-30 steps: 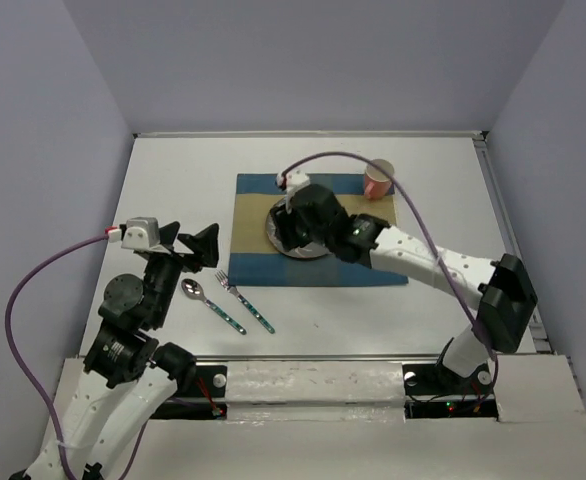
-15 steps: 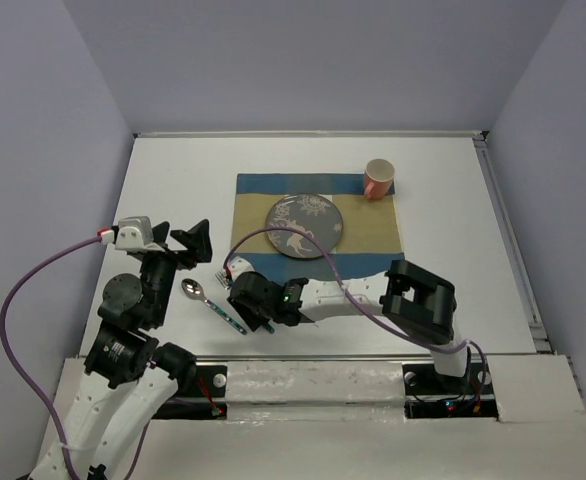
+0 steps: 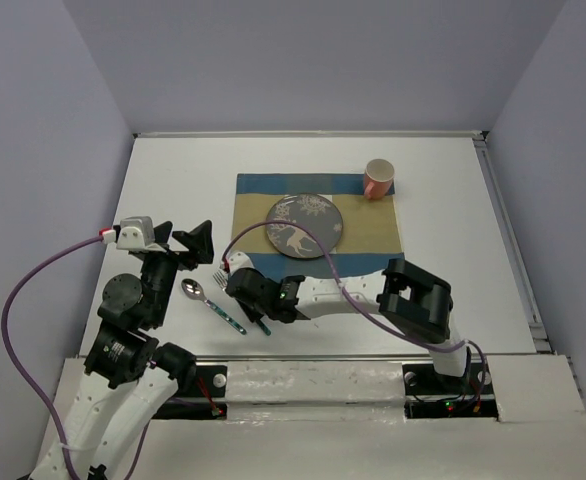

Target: Set the dinner table for one person

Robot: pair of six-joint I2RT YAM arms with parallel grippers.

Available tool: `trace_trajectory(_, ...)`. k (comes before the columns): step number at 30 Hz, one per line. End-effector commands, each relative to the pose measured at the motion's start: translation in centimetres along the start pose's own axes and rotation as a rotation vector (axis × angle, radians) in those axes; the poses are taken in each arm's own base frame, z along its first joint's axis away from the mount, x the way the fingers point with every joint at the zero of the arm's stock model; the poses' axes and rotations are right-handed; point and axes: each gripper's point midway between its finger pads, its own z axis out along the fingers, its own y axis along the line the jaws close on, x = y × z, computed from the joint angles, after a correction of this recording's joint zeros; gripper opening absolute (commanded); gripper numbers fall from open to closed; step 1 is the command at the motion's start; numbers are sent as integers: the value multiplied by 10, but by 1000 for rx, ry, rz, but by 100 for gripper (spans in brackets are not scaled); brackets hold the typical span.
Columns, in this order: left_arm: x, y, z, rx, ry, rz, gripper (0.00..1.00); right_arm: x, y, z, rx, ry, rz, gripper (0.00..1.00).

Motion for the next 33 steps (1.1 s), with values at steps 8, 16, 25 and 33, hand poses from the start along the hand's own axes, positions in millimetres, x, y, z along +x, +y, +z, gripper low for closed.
trace_trajectory(8, -17, -4, 0, 20, -63, -17, 99, -64, 23, -36, -67, -136, 39, 26)
trace_trajectory(16, -17, -6, -1, 34, -64, -21, 99, -32, 20, -12, -16, -35, -1, 39)
trace_trajectory(25, -17, -8, -2, 44, -64, -23, 99, -8, 14, 5, 45, 24, -27, 40)
trace_trajectory(33, -17, -9, -1, 49, -63, -26, 99, -8, 22, 8, 52, 20, -43, 16)
